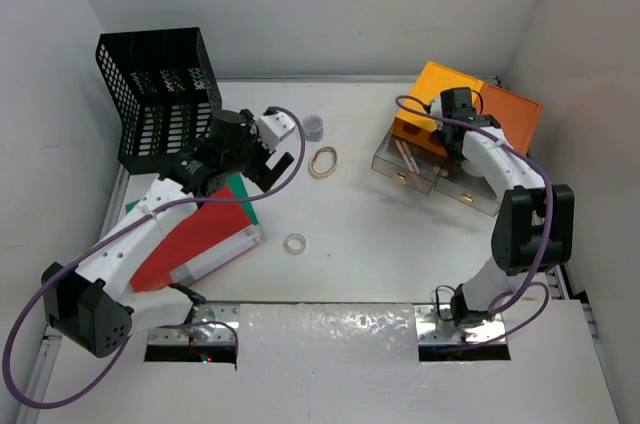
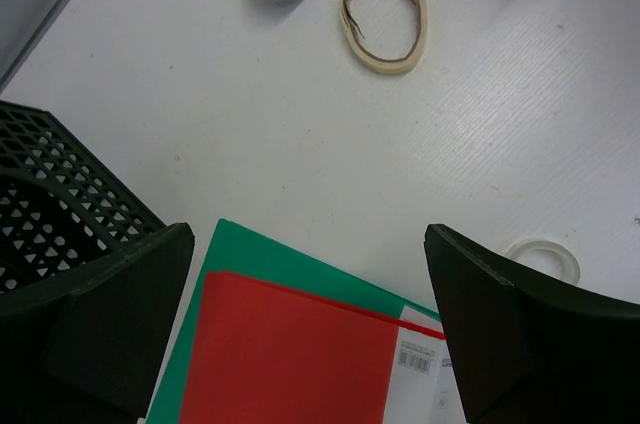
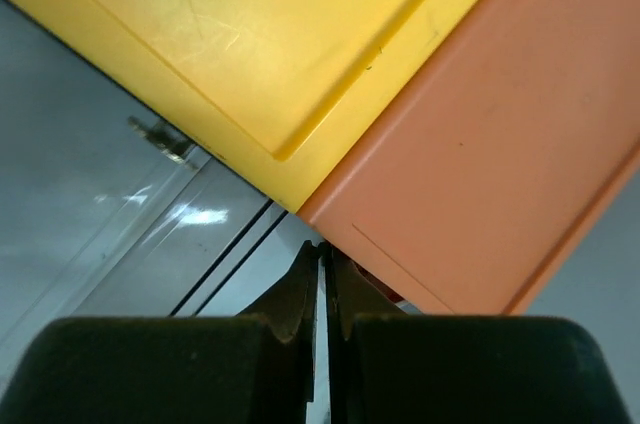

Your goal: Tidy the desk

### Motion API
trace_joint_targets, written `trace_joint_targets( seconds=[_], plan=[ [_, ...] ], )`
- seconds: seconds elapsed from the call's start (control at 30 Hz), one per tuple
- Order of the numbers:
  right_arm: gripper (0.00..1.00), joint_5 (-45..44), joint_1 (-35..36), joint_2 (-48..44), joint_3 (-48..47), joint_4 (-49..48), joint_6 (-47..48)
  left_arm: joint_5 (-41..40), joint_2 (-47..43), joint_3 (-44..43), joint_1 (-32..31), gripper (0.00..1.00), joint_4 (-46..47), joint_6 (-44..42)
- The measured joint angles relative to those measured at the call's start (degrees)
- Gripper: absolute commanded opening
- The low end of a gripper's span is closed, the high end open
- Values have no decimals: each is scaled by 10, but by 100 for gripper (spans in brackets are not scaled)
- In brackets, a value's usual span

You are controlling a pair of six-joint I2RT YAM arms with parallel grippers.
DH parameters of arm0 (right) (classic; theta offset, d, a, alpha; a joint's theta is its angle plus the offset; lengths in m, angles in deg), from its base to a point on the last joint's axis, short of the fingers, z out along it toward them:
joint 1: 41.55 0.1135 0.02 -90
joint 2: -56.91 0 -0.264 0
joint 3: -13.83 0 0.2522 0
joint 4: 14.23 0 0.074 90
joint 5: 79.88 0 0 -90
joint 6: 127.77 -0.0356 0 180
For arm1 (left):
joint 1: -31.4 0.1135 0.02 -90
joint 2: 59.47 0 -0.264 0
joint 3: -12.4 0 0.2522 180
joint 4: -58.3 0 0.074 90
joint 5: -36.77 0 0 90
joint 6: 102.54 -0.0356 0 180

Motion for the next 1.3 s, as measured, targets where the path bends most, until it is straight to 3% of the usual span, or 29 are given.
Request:
trace_joint_targets(
  seconds=[0.2, 0.33, 0.4, 0.53, 0.57, 0.63, 0.73, 0.77, 0.8, 0.93, 1.3],
  plan=[
    [2, -86, 1, 0, 44, -87, 32, 0, 0, -6, 0, 100, 0, -1],
    [21, -80, -1, 0, 39, -78, 18, 0, 0, -6, 0, 100, 0, -2],
    [25, -56, -3, 3, 23, -55, -3, 0, 0, -6, 0, 100, 0, -2],
    [50, -22, -9, -3, 3, -20, -48, 2, 0, -6, 0, 100, 0, -2],
    [60, -15, -13, -11, 4, -13, -59, 2, 0, -6, 0, 100, -1, -2],
    [63, -6, -17, -31, 9, -11, -79, 3, 0, -7, 0, 100, -2, -2],
    [56, 21, -17, -76, 22, -14, -111, 3, 0, -7, 0, 100, -2, -2],
    [49, 29, -15, -87, 25, -16, -122, 4, 0, -7, 0, 100, -3, -2],
    [32, 31, -14, -97, 29, -21, -136, 4, 0, -7, 0, 100, -3, -2],
    [0, 35, -9, -130, 66, -41, -197, 4, 0, -7, 0, 100, -4, -2],
    [0, 66, -98, -172, 143, -54, -316, 2, -27, 1, 0, 100, -3, -5]
  ],
)
